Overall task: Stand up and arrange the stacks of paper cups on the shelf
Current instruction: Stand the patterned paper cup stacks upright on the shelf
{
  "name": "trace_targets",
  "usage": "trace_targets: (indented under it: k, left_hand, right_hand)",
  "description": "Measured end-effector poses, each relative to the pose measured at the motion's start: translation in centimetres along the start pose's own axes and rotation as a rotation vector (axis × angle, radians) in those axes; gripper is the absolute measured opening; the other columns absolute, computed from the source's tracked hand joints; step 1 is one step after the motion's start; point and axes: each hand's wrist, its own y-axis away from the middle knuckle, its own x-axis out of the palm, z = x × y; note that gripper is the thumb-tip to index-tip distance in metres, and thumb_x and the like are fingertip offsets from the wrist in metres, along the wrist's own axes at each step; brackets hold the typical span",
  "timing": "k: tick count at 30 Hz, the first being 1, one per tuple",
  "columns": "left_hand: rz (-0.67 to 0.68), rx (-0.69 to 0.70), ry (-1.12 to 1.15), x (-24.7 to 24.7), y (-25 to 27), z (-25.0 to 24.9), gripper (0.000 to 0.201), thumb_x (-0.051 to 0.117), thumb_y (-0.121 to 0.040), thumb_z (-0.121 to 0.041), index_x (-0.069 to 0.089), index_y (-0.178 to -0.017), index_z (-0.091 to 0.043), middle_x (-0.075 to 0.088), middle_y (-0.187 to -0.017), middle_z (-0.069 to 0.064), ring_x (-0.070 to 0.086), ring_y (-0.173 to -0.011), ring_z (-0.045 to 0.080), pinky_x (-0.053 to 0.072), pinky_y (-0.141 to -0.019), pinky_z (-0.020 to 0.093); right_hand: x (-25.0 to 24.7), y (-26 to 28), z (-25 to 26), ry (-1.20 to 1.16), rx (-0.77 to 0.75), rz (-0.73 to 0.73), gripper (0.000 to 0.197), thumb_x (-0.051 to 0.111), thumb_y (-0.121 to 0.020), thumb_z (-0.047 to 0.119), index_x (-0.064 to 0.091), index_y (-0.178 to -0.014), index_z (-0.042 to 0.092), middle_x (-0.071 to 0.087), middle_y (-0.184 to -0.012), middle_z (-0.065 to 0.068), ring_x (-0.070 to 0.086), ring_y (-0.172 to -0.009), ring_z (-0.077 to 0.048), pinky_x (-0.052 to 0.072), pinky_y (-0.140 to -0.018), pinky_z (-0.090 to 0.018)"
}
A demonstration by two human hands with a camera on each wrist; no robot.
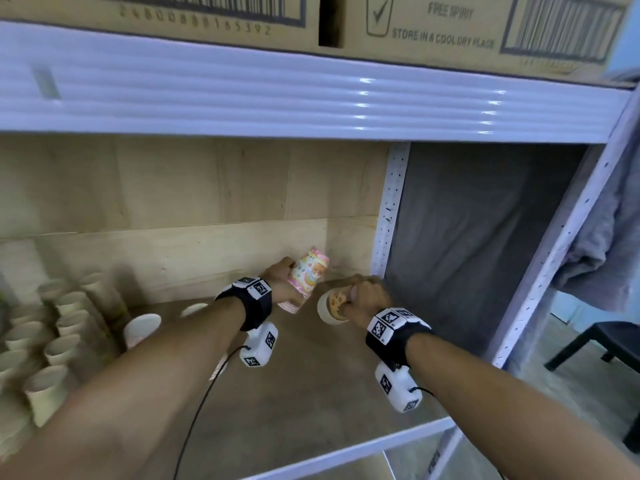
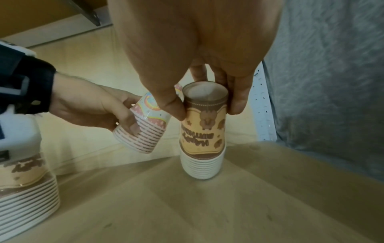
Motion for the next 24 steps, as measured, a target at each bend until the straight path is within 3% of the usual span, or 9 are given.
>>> trace_targets:
  k: [5,11,16,19,21,24]
  left_hand:
    - [-0.048,-0.039,0.110,1.3,1.6,1.1,0.070,0.084,-0.062,-0.009,0.041,-0.118,-0.013,0.062,-0.110,0.006,0.061,-0.100,0.025,0.051,-0.080,0.032]
    - [-0.082,-0.079,0.144,2.9,3.3,2.3,0.082,0.090,-0.055,-0.016,0.041,-0.121,-0.017,0.062,-0.114,0.000,0.060,-0.104,0.022,0.052,-0.091,0.039]
    - [-0.088,-0.107,0.141,4.8,2.8,3.7,0.088,0.091,-0.043,-0.028,0.044,-0.117,-0.023,0.061,-0.111,-0.007,0.062,-0.104,0.018,0.054,-0.091,0.041]
    - [-0.094,-0.120,0.163,7.0,0.2,6.9,0.084,0.090,-0.049,-0.035,0.043,-0.119,-0.025,0.057,-0.106,-0.014,0.059,-0.098,0.012,0.052,-0.092,0.039]
    - [-0.095,-0.109,0.175,8.0,-0.6,8.1,0.087,0.085,-0.047,-0.052,0.045,-0.123,-0.034,0.061,-0.111,-0.016,0.063,-0.106,0.012,0.053,-0.095,0.039]
    - [-0.106,-0.122,0.227,8.1,0.6,7.4,0.100,0.084,-0.048,-0.044,0.039,-0.137,-0.028,0.058,-0.127,-0.008,0.057,-0.115,0.016,0.047,-0.102,0.040]
  right_hand:
    - [-1.0,0.5,1.7,0.009,-0.043,0.018,0.044,0.062,-0.087,0.029,0.053,-0.124,0.008,0.059,-0.123,-0.013,0.058,-0.113,-0.030,0.045,-0.081,-0.031]
    - [-1.4,0.9,2.8,0.020,-0.070,0.009,0.049,0.057,-0.091,0.036,0.045,-0.135,0.018,0.055,-0.129,-0.009,0.057,-0.116,-0.030,0.034,-0.075,-0.025]
    - [0.4,-1.2,3.8,-0.046,-0.080,0.030,0.040,0.063,-0.081,0.031,0.055,-0.116,0.012,0.061,-0.116,-0.011,0.059,-0.108,-0.032,0.047,-0.080,-0.031]
    - [1.7,-2.5,3.7,-0.058,-0.091,0.049,0.043,0.064,-0.078,0.032,0.056,-0.114,0.011,0.062,-0.113,-0.013,0.059,-0.106,-0.032,0.047,-0.084,-0.033]
    - [2.3,-3.3,3.6,-0.049,-0.095,0.052,0.041,0.060,-0.074,0.035,0.058,-0.108,0.013,0.063,-0.110,-0.012,0.061,-0.103,-0.031,0.048,-0.082,-0.032]
    - [3.2,-4.3,3.6,-0.035,-0.084,0.064,0.039,0.046,-0.068,0.041,0.056,-0.098,0.019,0.063,-0.103,-0.010,0.061,-0.098,-0.029,0.045,-0.079,-0.031]
